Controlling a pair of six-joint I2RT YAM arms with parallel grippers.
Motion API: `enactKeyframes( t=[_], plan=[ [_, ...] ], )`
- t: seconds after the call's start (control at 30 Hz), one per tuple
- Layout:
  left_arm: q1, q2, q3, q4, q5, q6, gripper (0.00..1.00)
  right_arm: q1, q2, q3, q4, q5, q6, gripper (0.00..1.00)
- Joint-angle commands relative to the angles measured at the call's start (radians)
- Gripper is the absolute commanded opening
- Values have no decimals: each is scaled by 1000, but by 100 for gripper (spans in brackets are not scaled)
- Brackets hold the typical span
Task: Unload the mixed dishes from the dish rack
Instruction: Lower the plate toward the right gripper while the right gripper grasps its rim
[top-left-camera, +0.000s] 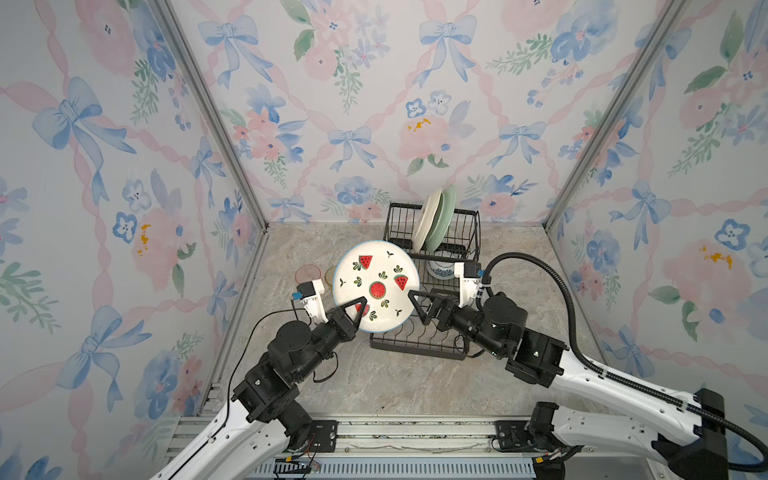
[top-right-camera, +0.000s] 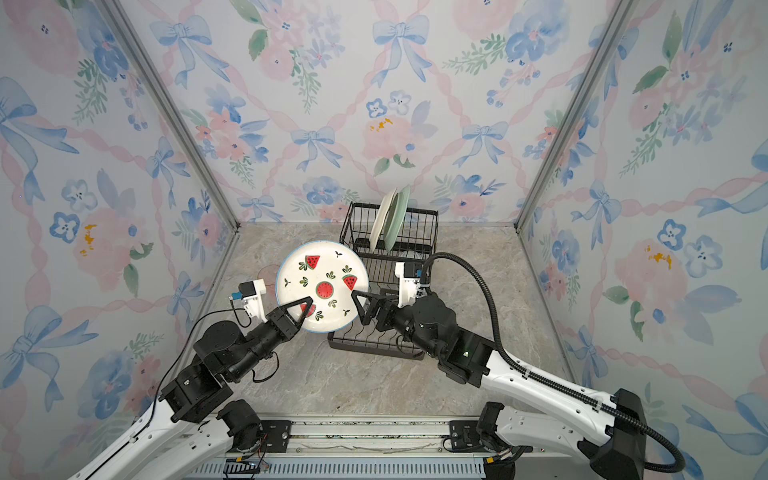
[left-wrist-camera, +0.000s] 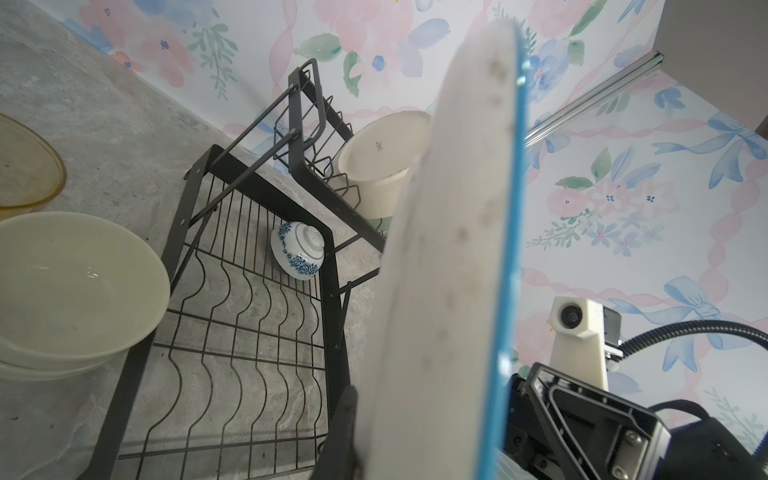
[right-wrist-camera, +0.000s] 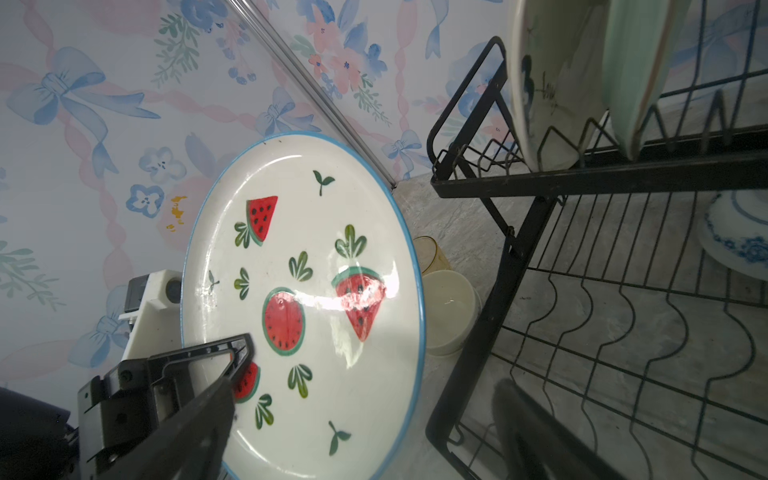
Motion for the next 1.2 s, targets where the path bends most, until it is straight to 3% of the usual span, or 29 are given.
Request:
enactKeyframes(
  t=[0.0,0.47,0.7,0.93,1.17],
  plan=[
    [2,-43,7,211,31,-34,0,15,20,55,31,15,-16,95],
    [11,-60,-22,323,52,-51,0,22,63,57,136,-31,22,67],
    [21,7,-42,400,147,-111,0,27,70,59,132,-23,26,63],
    [26,23,-59,409,167,-113,0,27,52,24,160,9,43,47],
    [29,40,-111,448,186,-134,0,28,57,13,166,42,67,23]
  ],
)
